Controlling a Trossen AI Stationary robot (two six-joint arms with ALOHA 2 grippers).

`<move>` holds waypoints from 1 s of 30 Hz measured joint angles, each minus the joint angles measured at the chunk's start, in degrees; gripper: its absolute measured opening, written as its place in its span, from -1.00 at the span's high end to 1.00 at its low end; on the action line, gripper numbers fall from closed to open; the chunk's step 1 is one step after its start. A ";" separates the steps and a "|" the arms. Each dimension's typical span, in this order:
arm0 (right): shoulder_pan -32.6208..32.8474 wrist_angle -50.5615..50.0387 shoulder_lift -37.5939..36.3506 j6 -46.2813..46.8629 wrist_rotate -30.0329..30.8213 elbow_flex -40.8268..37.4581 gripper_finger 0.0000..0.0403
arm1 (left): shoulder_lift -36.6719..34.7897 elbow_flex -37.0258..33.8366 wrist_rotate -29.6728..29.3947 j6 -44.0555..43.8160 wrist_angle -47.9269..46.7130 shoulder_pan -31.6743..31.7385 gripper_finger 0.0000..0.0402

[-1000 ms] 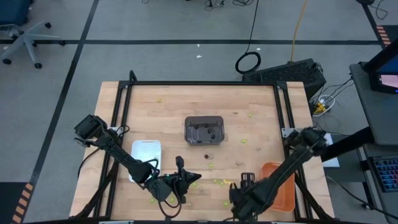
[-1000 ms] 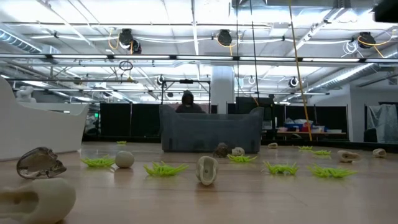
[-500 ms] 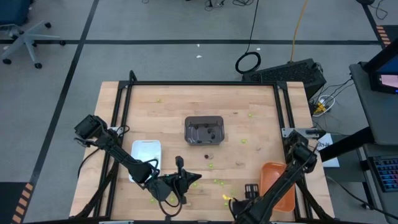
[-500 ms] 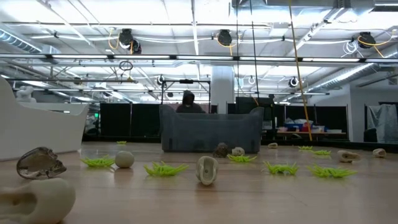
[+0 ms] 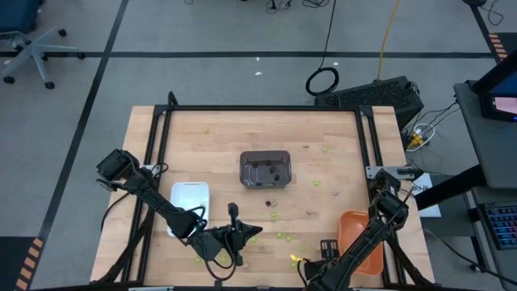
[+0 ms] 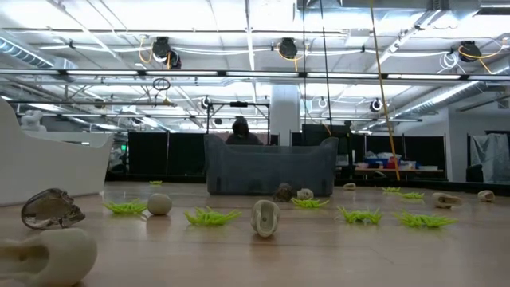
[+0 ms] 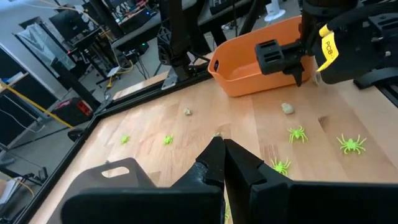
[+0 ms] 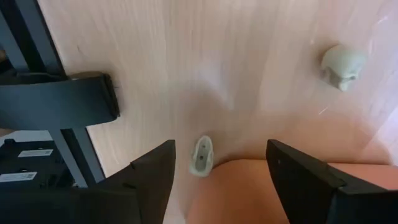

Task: Sort Halloween decoration
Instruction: Put the white skull toy into the white bin

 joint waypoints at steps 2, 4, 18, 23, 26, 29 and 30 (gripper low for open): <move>0.01 -0.01 -0.03 -0.22 0.02 0.00 -0.14 | 0.00 0.00 0.00 0.00 0.02 0.00 0.97; 0.02 0.08 0.06 -1.00 0.02 0.00 -0.09 | 0.00 0.00 0.00 0.01 -0.02 0.00 0.97; -0.02 0.19 1.57 -5.64 -1.02 -0.07 0.16 | 0.00 0.00 -0.01 0.08 -0.33 0.00 0.97; -0.02 -0.10 1.57 -5.60 -2.05 -0.09 0.32 | 0.00 0.00 -0.02 0.13 -0.35 0.00 0.97; -0.02 0.13 1.57 -5.99 -2.03 -0.09 0.44 | 0.00 0.00 -0.02 0.14 -0.33 0.00 0.97; -0.02 0.86 1.57 -6.41 -1.97 -0.09 0.59 | 0.00 0.00 -0.02 0.14 -0.35 0.00 0.97; -0.02 1.12 1.57 -6.62 -1.97 -0.09 0.64 | 0.00 0.00 -0.02 0.13 -0.35 0.00 0.97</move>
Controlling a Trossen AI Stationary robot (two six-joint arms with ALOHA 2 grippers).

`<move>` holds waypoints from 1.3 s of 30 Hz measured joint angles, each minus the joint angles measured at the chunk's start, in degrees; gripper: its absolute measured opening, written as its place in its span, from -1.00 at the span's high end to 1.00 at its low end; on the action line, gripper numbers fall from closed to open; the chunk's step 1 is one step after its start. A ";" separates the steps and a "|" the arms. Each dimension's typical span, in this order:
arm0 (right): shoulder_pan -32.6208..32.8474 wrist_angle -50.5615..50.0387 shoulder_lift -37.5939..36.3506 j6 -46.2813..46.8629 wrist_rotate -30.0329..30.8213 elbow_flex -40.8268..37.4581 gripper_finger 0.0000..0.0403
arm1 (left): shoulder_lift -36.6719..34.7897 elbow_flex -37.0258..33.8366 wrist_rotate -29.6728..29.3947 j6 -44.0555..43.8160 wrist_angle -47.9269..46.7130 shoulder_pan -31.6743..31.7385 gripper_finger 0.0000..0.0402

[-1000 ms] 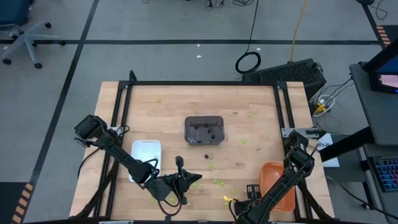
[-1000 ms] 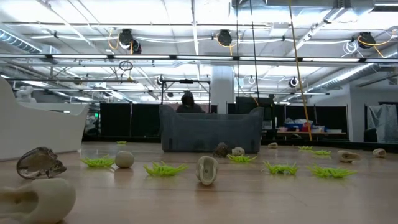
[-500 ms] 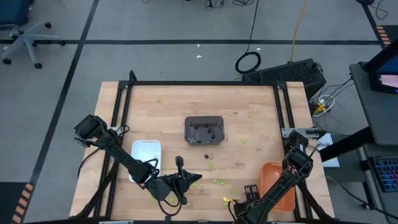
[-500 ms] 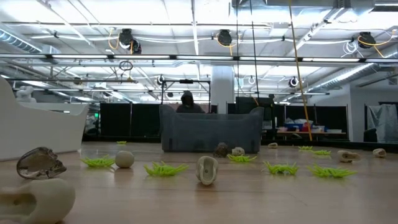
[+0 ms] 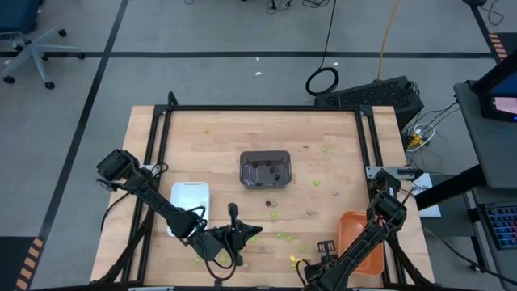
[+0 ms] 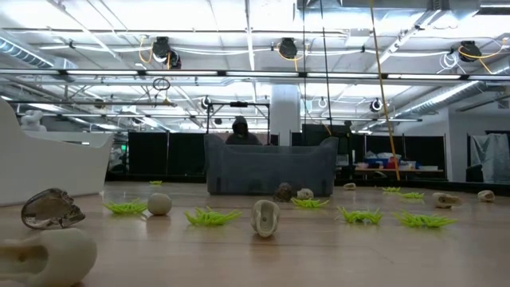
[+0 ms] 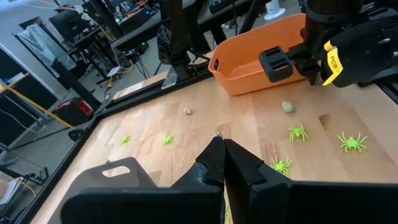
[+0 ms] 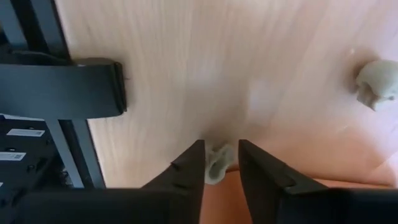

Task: Sort Halloween decoration
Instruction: Put the white skull toy into the white bin

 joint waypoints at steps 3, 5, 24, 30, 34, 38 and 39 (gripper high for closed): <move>0.00 1.06 0.00 -0.87 0.15 0.00 0.80 | 0.00 0.00 0.00 0.00 0.00 0.00 0.97; 0.00 1.72 0.00 -1.39 0.19 0.00 0.89 | 0.00 0.00 0.00 0.00 0.00 0.00 0.97; 0.19 -1.10 0.02 -0.96 1.51 -0.02 0.36 | 0.00 0.00 0.00 -0.01 -0.04 0.00 0.97; 0.79 -1.07 0.02 -0.38 0.48 -0.02 0.18 | 0.00 0.00 0.00 0.00 -0.07 0.00 0.97; 0.74 -1.15 0.02 0.51 0.66 -0.02 0.19 | 0.00 0.00 0.00 0.00 -0.07 0.00 0.97; 0.74 -1.40 0.02 0.76 0.26 -0.02 0.22 | 0.00 0.00 0.00 -0.01 -0.02 0.00 0.97; 0.74 -1.55 0.02 0.70 -0.02 -0.02 0.22 | 0.00 0.00 0.00 -0.02 -0.02 0.00 0.97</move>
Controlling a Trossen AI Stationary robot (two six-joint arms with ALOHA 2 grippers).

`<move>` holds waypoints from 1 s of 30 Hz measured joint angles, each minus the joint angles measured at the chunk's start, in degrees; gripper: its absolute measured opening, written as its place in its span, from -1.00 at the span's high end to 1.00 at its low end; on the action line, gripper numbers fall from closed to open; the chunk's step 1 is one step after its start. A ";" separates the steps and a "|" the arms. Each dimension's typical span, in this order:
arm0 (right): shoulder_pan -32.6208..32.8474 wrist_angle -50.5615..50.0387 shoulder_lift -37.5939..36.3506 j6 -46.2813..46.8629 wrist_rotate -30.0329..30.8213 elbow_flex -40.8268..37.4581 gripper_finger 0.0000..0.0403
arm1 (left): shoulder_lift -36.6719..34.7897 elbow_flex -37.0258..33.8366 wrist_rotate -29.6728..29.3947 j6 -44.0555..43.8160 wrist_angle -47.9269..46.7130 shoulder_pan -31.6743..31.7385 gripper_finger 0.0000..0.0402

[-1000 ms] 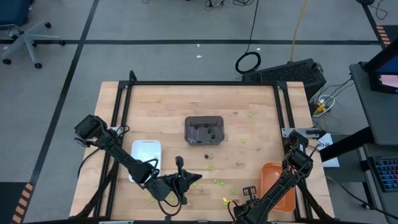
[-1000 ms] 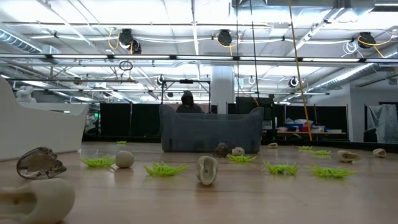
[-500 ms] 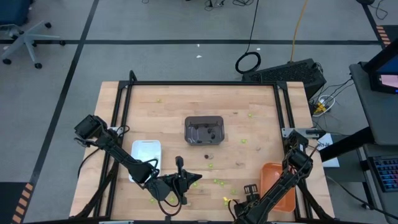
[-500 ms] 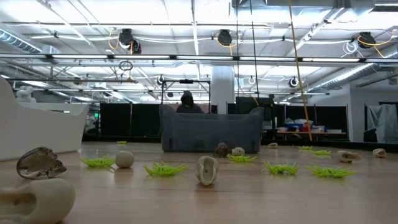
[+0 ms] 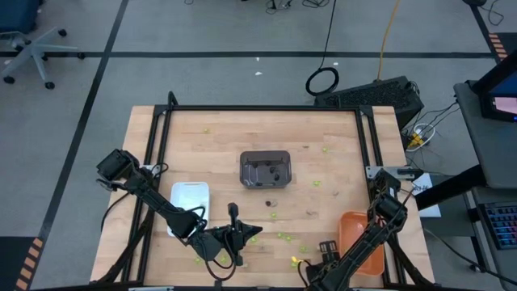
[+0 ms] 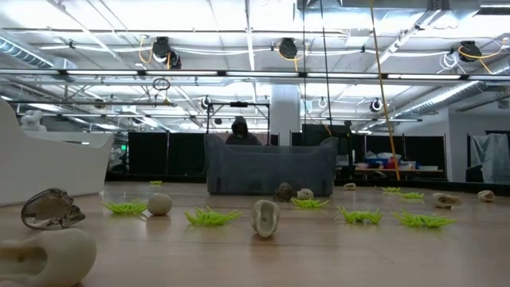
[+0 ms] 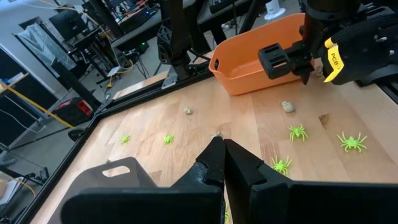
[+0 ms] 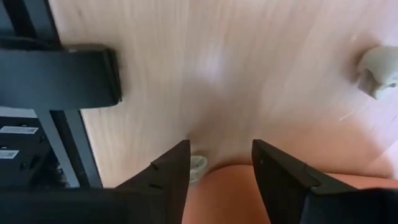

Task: Sort Halloween decoration
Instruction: Put the white skull toy into the white bin

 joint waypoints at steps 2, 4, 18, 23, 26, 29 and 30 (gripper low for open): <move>0.02 -0.10 0.00 -0.46 -2.07 0.00 0.23 | 0.00 0.00 0.00 0.00 0.00 0.00 0.97; 0.33 -0.12 0.00 -1.34 -3.15 0.00 0.23 | 0.00 0.00 0.00 0.00 0.00 0.00 0.97; 2.27 -0.18 0.00 -12.48 -2.38 0.00 0.23 | 0.00 0.00 0.00 -0.01 0.03 0.00 0.97; 2.27 -0.11 1.30 -12.56 -2.50 0.06 0.23 | 0.00 0.00 0.00 -0.02 0.03 0.00 0.97; 2.25 -0.20 1.97 -13.35 -2.49 0.22 0.23 | 0.00 0.00 -0.01 -0.02 0.04 0.00 0.97; 2.21 -0.19 2.01 -13.33 -2.49 0.20 0.24 | 0.00 0.00 0.00 -0.02 0.03 0.00 0.97; 2.21 -0.30 2.03 -13.35 -2.47 0.20 0.26 | 0.00 0.00 -0.01 -0.02 0.03 0.00 0.97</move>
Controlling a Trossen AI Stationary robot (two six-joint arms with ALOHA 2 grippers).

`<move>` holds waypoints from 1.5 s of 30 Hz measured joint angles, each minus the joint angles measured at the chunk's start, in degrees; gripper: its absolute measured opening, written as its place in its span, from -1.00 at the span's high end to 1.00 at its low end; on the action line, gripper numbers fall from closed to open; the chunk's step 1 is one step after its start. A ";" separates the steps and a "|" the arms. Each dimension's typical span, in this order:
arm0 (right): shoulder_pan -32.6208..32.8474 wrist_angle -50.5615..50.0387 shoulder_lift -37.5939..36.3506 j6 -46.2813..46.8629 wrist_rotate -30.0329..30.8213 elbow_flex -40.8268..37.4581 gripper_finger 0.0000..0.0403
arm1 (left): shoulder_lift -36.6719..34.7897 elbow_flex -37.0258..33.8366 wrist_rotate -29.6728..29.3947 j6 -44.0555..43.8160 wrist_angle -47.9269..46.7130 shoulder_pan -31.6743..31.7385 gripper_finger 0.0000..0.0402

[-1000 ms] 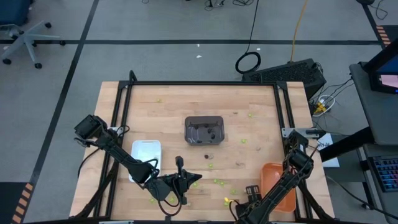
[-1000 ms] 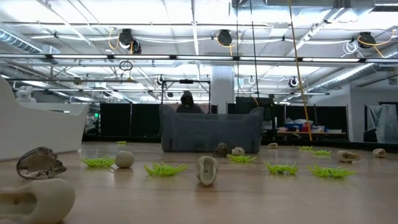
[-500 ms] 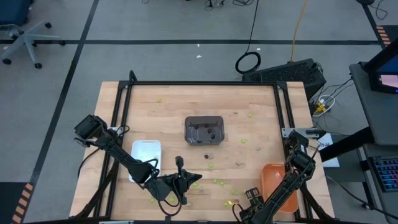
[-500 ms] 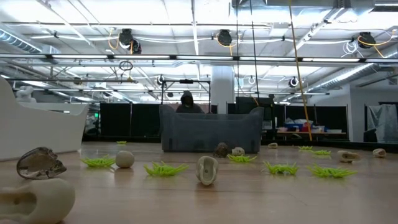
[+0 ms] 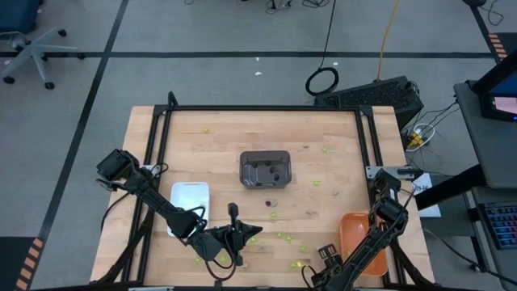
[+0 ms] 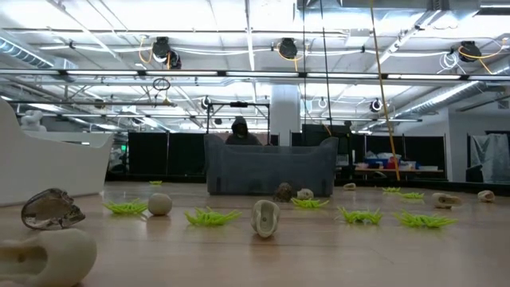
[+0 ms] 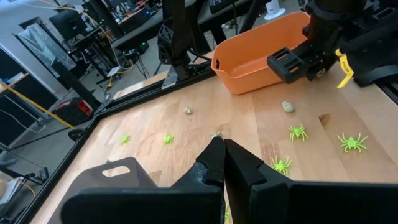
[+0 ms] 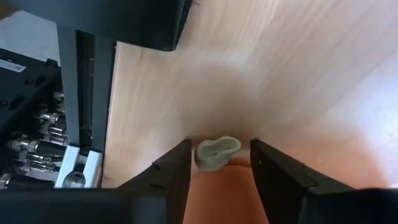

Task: Sort Halloween decoration
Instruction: Put the white skull toy into the white bin

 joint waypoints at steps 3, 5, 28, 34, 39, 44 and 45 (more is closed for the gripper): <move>0.00 -0.48 0.06 0.00 0.02 0.00 0.35 | 0.00 0.00 0.01 0.00 0.01 0.00 0.97; 0.00 -0.51 0.07 0.01 0.04 -0.05 0.44 | 0.00 0.00 -0.01 0.00 -0.01 -0.02 0.97; -0.89 0.86 0.20 0.39 3.97 1.98 0.87 | 0.00 0.00 0.00 0.00 -0.03 0.00 0.97; -2.26 2.54 0.31 -1.90 14.48 6.26 0.86 | 0.00 0.00 -0.01 -4.01 -0.02 -0.02 0.97; -4.46 5.62 0.29 -5.70 24.12 10.18 0.87 | 0.00 0.02 -0.02 -8.97 -0.78 -0.43 0.97; -7.25 11.25 0.17 -11.27 31.21 12.85 0.87 | 0.00 0.02 -0.52 -10.57 -3.13 -1.89 0.97; -7.92 12.74 0.16 -12.42 31.73 12.95 0.86 | 0.00 0.02 -0.83 -10.44 -3.20 -2.31 0.97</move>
